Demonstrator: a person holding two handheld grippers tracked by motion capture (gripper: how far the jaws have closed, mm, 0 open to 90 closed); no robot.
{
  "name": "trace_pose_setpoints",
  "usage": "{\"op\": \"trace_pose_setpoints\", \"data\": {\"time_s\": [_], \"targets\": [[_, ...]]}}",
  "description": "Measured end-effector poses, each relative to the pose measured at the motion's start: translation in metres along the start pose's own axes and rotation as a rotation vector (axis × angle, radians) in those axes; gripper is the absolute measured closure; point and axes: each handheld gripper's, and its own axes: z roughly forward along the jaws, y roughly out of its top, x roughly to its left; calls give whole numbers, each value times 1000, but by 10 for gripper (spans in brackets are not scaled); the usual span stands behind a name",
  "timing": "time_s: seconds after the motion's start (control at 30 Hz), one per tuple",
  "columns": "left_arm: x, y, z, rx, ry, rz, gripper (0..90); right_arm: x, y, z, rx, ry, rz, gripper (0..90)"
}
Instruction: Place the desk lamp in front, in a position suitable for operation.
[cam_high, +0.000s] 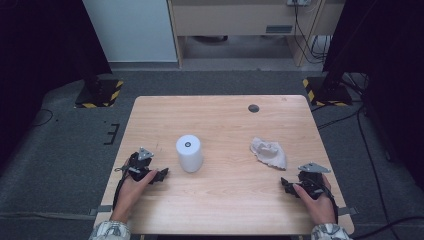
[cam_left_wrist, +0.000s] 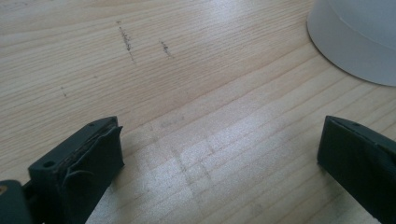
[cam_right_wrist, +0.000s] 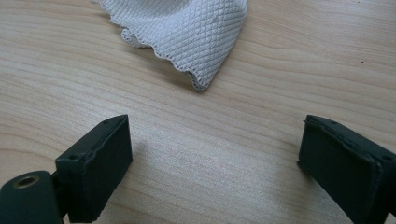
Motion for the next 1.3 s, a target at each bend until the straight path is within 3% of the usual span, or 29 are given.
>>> {"op": "trace_pose_setpoints", "data": {"time_s": [0.5, 0.57, 0.7, 0.87, 1.03, 1.17, 1.3], "targets": [[-1, 2, 2, -2, 5, -6, 0, 1, 2, 2, 3, -9, 14, 89], [-3, 3, 0, -5, 0, 5, 33, 1, 2, 2, 3, -9, 14, 89], [-12, 7, -6, -24, -33, 11, 32, 1, 2, 2, 3, -9, 15, 89], [-26, 14, -17, -62, -78, 63, 44, 1, 2, 3, 4, -11, 14, 87], [-37, 19, -29, -113, -151, 66, 37, 1, 3, 2, 5, -11, 16, 87], [-48, 33, -34, -177, -182, 56, 36, 2, 2, 2, 5, -11, 17, 88], [-61, 47, -33, -202, -209, 86, 29, 2, 2, 2, 5, -11, 17, 87]]}}
